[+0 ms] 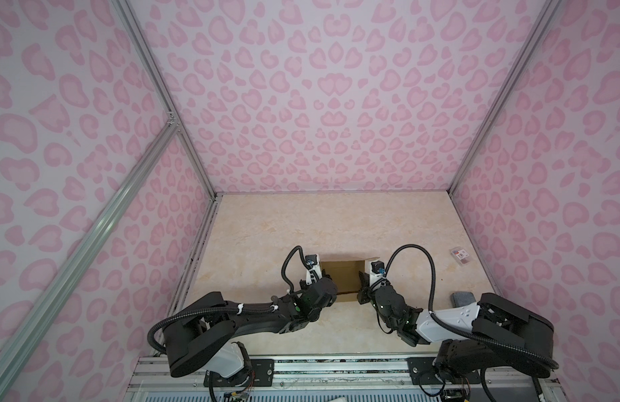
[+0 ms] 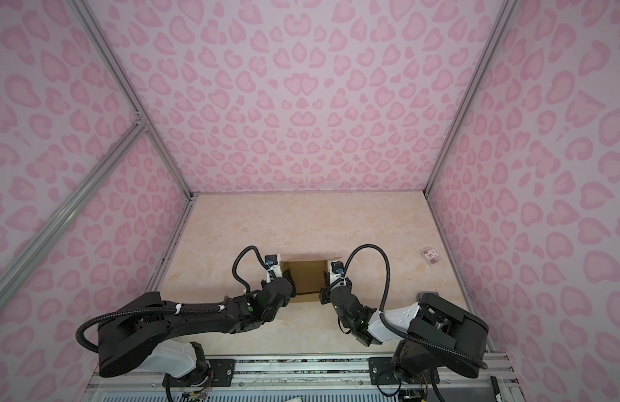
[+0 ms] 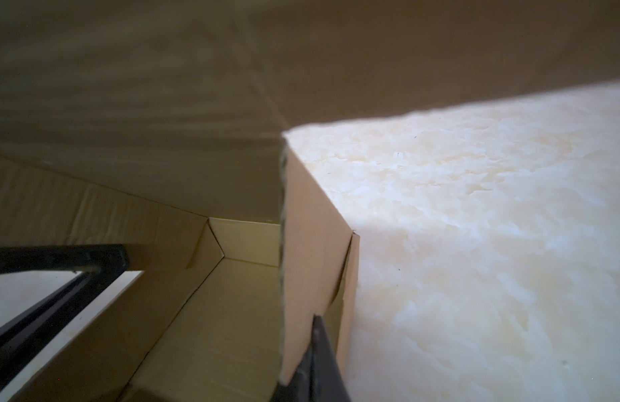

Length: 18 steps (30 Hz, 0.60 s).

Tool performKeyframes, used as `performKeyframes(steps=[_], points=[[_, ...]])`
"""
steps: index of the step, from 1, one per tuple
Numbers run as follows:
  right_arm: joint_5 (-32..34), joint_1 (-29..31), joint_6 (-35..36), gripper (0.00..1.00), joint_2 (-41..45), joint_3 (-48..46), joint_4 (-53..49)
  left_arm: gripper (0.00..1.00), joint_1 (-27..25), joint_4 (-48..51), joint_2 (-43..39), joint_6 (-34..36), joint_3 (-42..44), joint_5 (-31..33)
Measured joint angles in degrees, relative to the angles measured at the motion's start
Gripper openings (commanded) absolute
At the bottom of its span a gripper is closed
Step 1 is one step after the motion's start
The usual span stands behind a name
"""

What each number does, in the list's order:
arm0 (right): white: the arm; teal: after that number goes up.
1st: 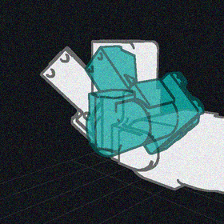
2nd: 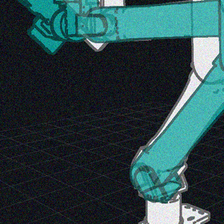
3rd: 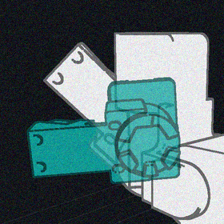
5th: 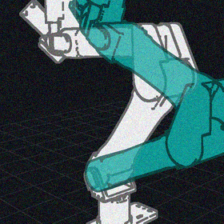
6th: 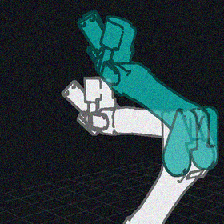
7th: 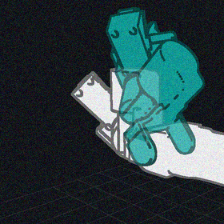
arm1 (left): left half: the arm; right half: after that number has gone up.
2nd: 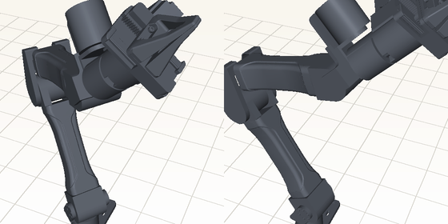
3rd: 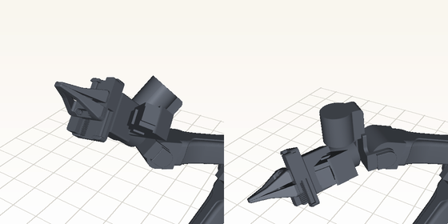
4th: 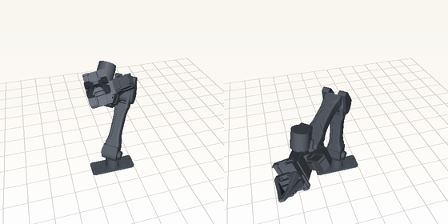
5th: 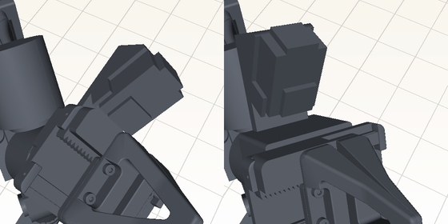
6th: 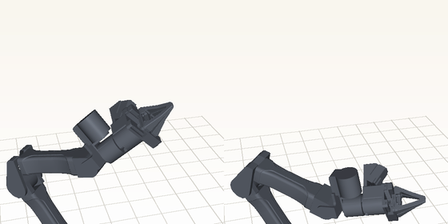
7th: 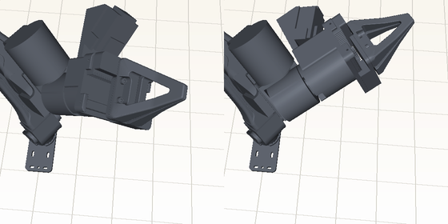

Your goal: Fold the paper box

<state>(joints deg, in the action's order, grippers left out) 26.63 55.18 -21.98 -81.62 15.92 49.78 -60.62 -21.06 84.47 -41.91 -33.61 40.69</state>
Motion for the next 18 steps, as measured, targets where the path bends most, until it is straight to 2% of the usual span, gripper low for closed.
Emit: performKeyframes(steps=[13,18], points=[[1.4,-0.1,1.0,0.00,-3.6,1.6,1.8,0.22,0.0,-2.6,2.4,2.3,0.2,1.9],[1.4,-0.1,1.0,0.00,-3.8,1.5,2.5,0.27,0.0,-3.0,2.4,2.3,0.4,2.4]])
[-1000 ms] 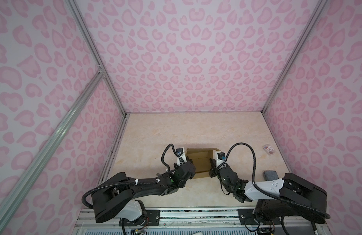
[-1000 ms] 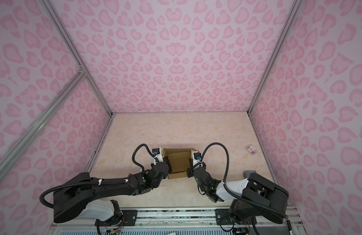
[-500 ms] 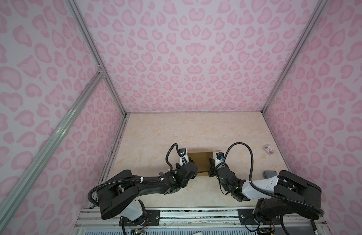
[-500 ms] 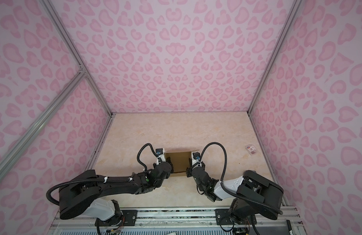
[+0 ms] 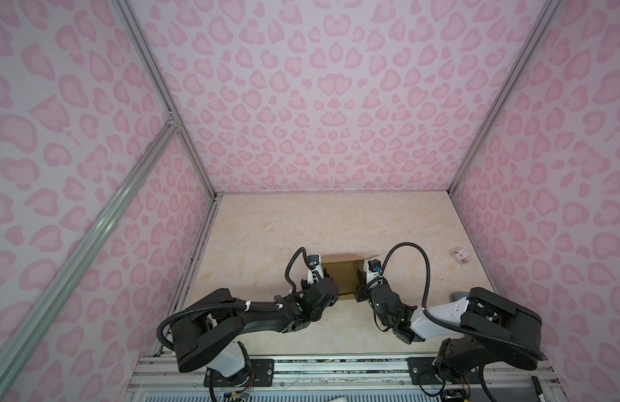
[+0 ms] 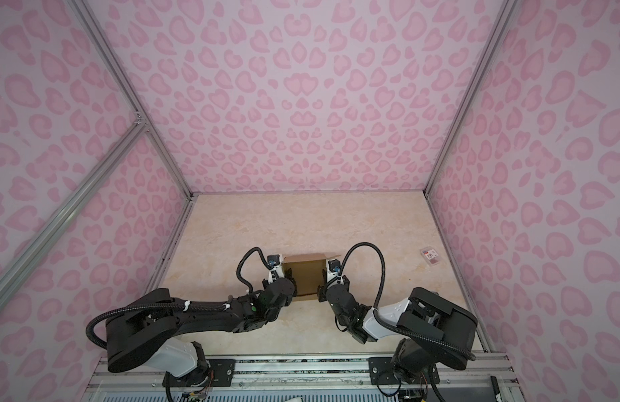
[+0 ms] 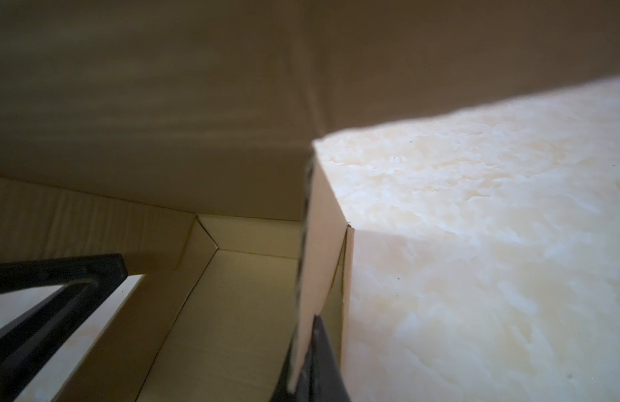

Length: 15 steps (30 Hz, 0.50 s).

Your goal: Fold the paper box

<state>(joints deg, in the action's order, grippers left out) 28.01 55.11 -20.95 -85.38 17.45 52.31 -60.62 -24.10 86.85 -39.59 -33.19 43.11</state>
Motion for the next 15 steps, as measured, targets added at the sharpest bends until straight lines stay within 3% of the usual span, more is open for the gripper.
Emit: performKeyframes(steps=[9,15], points=[[0.0,0.0,-0.1,0.00,0.0,-0.4,0.5,0.31,0.0,0.0,0.0,0.0,0.9,0.4],[0.0,0.0,-0.5,0.00,0.0,-0.4,0.5,0.41,0.0,-0.1,0.0,0.0,0.9,0.4]])
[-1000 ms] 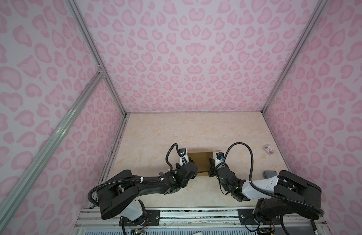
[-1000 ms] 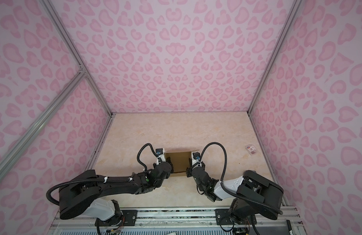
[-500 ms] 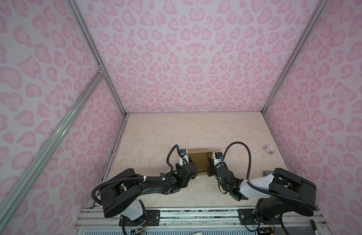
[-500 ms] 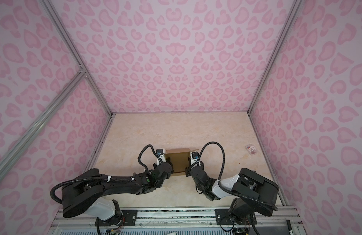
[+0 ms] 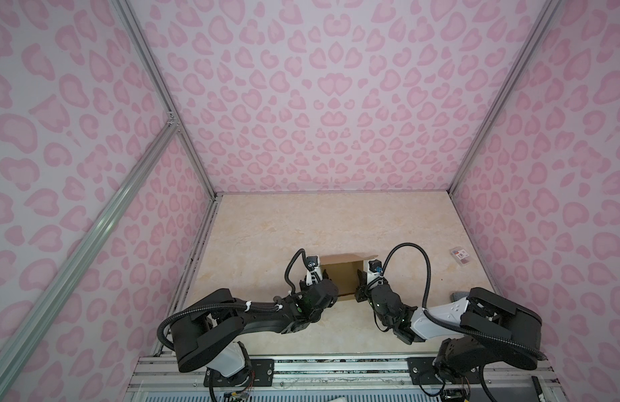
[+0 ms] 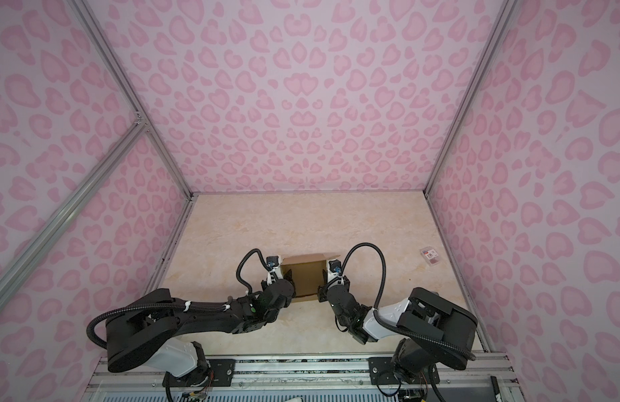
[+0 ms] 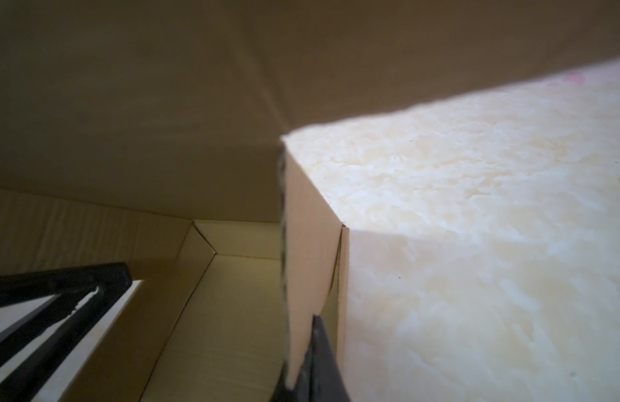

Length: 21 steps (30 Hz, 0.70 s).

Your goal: Fold the paper box

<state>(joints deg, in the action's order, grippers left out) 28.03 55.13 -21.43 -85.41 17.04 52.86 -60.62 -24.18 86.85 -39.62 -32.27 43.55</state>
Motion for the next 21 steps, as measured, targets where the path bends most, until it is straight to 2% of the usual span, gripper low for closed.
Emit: performKeyframes(steps=[8,14,18,21], points=[[0.0,0.0,0.0,0.00,0.2,0.0,0.0,0.54,0.0,0.1,-1.6,-0.3,0.9,0.0],[0.0,0.1,-0.6,0.07,1.2,-0.2,-0.1,0.63,0.0,0.2,-3.1,-0.7,1.5,-0.1],[0.2,0.3,-0.9,0.13,2.4,-0.2,-0.4,0.82,0.0,0.2,-3.9,-0.7,1.5,-0.7],[0.3,0.4,-1.5,0.15,3.7,-0.4,-1.0,0.85,0.0,0.2,-4.0,-0.1,1.4,-1.2]])
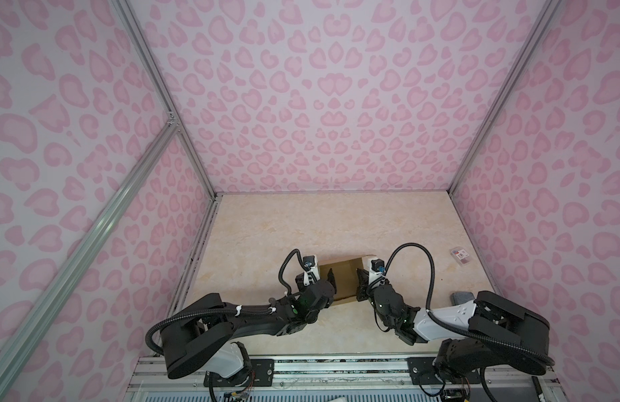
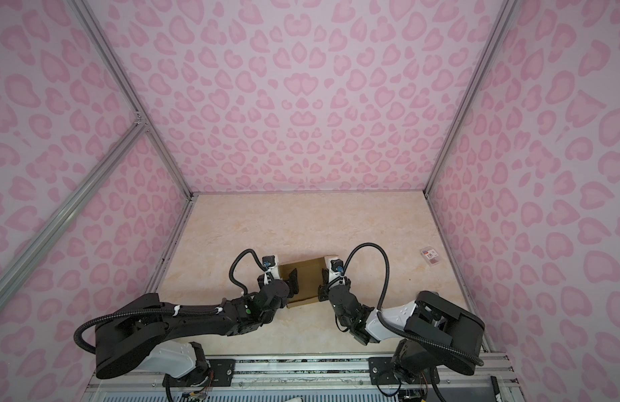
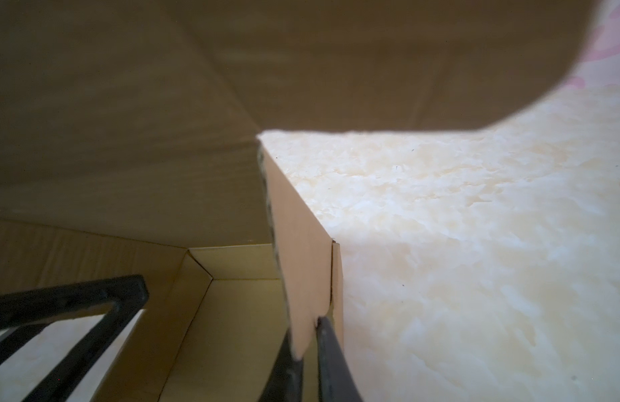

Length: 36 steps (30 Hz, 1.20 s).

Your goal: Fold the paper box

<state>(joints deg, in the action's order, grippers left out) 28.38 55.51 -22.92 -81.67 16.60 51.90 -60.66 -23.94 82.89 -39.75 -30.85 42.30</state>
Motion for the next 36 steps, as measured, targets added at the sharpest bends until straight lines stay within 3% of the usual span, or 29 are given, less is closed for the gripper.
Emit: performKeyframes(steps=[3,6,36], points=[[0.2,0.3,0.0,0.17,1.4,0.0,-1.1,0.86,0.0,0.0,-0.3,0.8,0.0,-0.5],[0.3,0.4,-0.1,0.20,2.5,-0.3,-1.4,0.98,0.0,0.0,-0.5,1.0,-0.1,-1.4],[1.5,2.6,-3.4,0.24,20.2,-3.3,-15.4,0.97,-0.4,3.2,-5.3,3.6,0.6,-17.9]])
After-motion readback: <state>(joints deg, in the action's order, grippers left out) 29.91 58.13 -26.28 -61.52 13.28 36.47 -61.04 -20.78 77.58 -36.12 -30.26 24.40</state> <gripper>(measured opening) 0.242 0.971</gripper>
